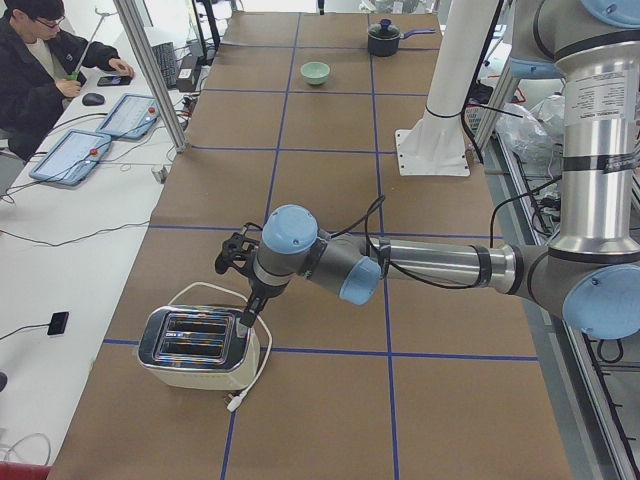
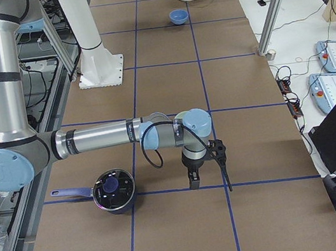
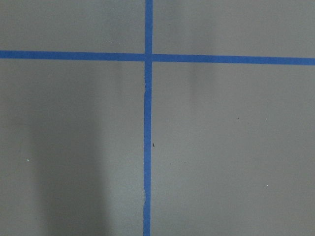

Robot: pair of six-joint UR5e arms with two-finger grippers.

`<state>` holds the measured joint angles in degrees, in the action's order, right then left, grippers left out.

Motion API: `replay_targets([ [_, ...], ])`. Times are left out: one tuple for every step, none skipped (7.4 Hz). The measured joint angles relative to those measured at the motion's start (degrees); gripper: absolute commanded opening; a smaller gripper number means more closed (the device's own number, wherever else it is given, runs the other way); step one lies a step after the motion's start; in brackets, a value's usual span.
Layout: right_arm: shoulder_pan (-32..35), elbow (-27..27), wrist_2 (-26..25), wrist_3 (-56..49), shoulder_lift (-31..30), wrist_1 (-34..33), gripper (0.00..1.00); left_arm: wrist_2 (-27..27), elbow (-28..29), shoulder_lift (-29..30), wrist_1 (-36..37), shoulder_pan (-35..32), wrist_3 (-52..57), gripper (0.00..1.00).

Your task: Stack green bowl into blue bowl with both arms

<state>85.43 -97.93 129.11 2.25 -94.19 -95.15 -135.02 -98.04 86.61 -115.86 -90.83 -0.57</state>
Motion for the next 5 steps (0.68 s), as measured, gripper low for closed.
replay_targets([
  [0.0, -0.03, 0.08, 0.0, 0.65, 0.0, 1.0, -0.14, -0.15, 0.98, -1.25, 0.05, -0.41, 0.99],
  [-0.1, -0.05, 0.47, -0.01, 1.76, 0.74, 1.0, -0.23, -0.39, 1.83, -2.3, 0.46, -1.69, 0.99],
  [-0.86, -0.05, 0.86, 0.13, 2.62, 4.19, 1.0, -0.26, -0.6, 2.91, -3.37, 2.72, -4.97, 0.99],
  [-2.71, -0.02, 0.84, 1.65, 2.98, 9.9, 1.0, -0.17, -0.7, 4.35, -4.18, 7.18, -11.04, 0.99],
  [-5.42, -0.2, 0.21, 5.68, 3.41, 14.62, 1.0, 0.08, -0.62, 5.4, -5.34, 12.12, -18.18, 0.99],
])
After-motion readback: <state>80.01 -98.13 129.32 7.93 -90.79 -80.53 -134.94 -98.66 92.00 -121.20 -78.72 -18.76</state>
